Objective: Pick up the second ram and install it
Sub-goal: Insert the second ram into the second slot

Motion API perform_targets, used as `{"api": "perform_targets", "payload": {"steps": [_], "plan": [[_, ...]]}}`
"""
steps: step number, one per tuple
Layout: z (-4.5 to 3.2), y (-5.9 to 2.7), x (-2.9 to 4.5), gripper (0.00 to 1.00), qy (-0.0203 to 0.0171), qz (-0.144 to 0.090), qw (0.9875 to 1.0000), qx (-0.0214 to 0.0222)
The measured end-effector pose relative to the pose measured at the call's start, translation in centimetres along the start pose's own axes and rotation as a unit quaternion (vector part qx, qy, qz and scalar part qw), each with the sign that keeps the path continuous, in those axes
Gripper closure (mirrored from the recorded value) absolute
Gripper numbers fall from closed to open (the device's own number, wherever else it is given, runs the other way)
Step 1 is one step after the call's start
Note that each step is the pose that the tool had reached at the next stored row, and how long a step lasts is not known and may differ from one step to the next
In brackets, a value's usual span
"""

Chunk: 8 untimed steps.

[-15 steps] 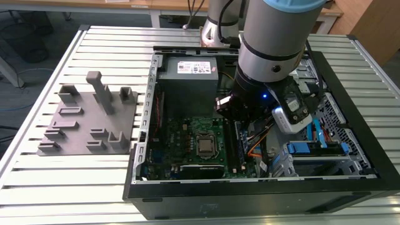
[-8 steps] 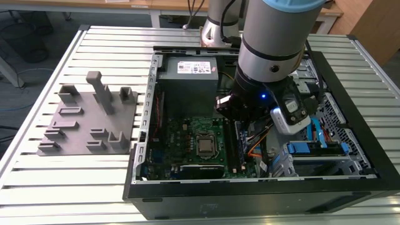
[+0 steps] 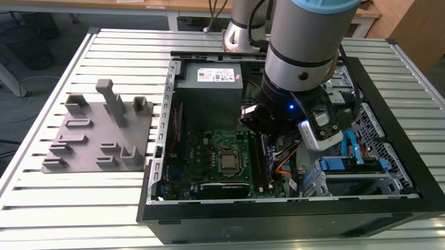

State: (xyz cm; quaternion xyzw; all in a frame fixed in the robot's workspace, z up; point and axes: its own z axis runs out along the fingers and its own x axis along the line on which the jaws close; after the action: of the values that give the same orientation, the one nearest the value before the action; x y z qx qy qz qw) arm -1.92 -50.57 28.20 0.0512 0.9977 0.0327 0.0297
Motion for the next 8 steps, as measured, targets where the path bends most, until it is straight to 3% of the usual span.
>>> {"api": "perform_targets", "payload": {"steps": [5, 8], "plan": [[0.0, 0.0, 0.01, 0.86, -0.0002, 0.003, 1.0, 0.0002], [0.0, 0.0, 0.03, 0.86, 0.0011, -0.016, 0.9999, -0.0008]]}}
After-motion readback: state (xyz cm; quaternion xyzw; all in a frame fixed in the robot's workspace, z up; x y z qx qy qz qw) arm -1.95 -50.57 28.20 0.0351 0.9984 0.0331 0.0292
